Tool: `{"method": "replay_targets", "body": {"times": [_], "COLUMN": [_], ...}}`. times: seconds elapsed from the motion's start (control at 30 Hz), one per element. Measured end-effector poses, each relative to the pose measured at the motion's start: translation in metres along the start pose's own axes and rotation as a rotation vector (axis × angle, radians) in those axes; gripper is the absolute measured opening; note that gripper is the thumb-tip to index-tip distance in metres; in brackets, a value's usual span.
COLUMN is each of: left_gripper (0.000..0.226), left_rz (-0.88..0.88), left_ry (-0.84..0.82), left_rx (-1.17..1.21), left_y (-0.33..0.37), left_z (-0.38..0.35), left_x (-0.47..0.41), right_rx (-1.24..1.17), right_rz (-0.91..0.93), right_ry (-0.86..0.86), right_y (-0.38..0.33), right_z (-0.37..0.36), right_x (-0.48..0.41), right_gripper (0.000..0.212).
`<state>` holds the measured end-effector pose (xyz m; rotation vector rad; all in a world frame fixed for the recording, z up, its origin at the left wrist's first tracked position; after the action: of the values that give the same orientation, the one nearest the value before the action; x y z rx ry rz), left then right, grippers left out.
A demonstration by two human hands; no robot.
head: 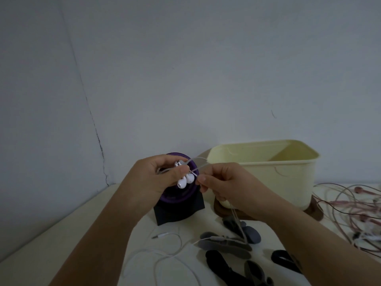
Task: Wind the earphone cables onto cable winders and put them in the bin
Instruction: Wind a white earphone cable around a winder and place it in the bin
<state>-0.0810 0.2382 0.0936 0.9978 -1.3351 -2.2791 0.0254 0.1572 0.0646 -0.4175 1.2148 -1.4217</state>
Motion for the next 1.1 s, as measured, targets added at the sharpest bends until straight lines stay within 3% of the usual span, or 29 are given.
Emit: {"method": "replay_targets", "body": {"times": [0.13,0.23,0.3,0.43,0.57,0.73,0.9,1.1], "left_gripper": [0.021,0.018,0.018,0.028,0.034,0.062,0.039,0.022], "left_rz": [0.128,0.175,0.154,0.075,0.036,0.067,0.14,0.191], "left_ry": [0.037,0.128,0.171,0.228,0.24,0.283,0.236,0.219], "left_rx": [0.464,0.671,0.687,0.693,0.612,0.602,0.745,0.777], "left_y": [-0.024,-0.036,-0.038,-0.031,-0.026,-0.029,-0.032,-0.031], "left_z": [-0.008,-0.013,-0.014,-0.014,-0.021,-0.022,-0.035,-0.039], "left_x": [-0.003,-0.002,-0.003,-0.003,0.0,0.004,0.005,0.008], "right_rx": [0.063,0.141,0.061,-0.072,-0.209,-0.284,-0.001,-0.027], "right_rz": [-0.007,0.051,0.106,0.191,0.184,0.136,0.287,0.313], "right_ry": [0.037,0.251,0.385,0.477,0.433,0.359,0.402,0.383], "right_y": [-0.001,-0.002,-0.006,-0.018,-0.018,-0.016,-0.036,-0.04], "right_z": [-0.003,0.01,0.018,0.021,0.014,0.012,0.019,0.021], "right_x": [0.001,0.001,0.008,0.016,0.011,0.006,0.013,0.015], "right_gripper": [0.018,0.018,0.023,0.024,0.022,0.023,0.021,0.023]}}
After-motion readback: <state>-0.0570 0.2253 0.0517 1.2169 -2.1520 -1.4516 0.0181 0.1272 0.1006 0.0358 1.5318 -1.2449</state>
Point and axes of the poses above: each hand's wrist, its own x-axis away from the middle knuckle, its own z-axis out of the back of the hand, y = z × x, the point moved 10 cm from there along -x, towards the middle knuckle, and after that the axes turned 2 degrees about -y, right-handed, at the moved point
